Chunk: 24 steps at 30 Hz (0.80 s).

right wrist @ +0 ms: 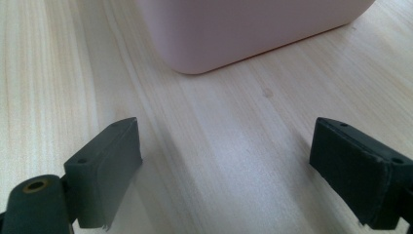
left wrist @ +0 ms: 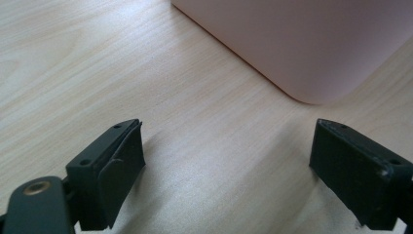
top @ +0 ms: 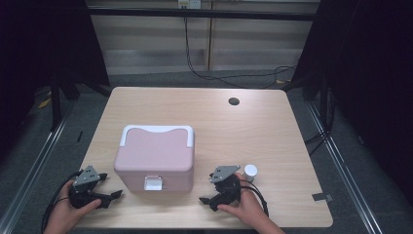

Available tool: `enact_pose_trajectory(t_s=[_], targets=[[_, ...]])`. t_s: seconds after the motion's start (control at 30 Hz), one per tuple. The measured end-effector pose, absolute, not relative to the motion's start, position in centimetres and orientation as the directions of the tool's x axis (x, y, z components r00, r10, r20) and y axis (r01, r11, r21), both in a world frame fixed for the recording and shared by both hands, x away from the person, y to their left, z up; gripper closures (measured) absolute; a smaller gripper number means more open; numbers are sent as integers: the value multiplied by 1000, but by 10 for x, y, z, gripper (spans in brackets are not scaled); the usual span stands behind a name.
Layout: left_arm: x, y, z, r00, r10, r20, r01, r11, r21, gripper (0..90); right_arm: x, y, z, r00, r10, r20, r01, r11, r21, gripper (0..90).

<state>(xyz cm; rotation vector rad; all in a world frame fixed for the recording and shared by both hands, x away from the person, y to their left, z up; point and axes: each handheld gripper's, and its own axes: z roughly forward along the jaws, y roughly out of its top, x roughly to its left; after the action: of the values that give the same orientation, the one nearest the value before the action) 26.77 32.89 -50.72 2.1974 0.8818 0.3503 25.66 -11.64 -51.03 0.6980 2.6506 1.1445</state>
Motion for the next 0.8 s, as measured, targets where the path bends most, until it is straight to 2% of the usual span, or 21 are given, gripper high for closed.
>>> enact_pose_trajectory(t_s=[0.37,0.47,0.6,0.8], targets=[[268,325,-505,722,692,-23,509,-509,694,91,257,-116,-510,-876,482,28,351,596,722,110],[268,325,-499,725,688,-33,531,-527,663,169,255,-116,-510,-870,492,30,360,592,721,111],[269,324,-492,734,678,-48,560,-563,608,201,256,-116,-509,-869,493,31,365,598,713,115],[270,323,-482,754,655,-50,581,-629,517,258,259,-117,-496,-867,495,47,409,657,633,239]])
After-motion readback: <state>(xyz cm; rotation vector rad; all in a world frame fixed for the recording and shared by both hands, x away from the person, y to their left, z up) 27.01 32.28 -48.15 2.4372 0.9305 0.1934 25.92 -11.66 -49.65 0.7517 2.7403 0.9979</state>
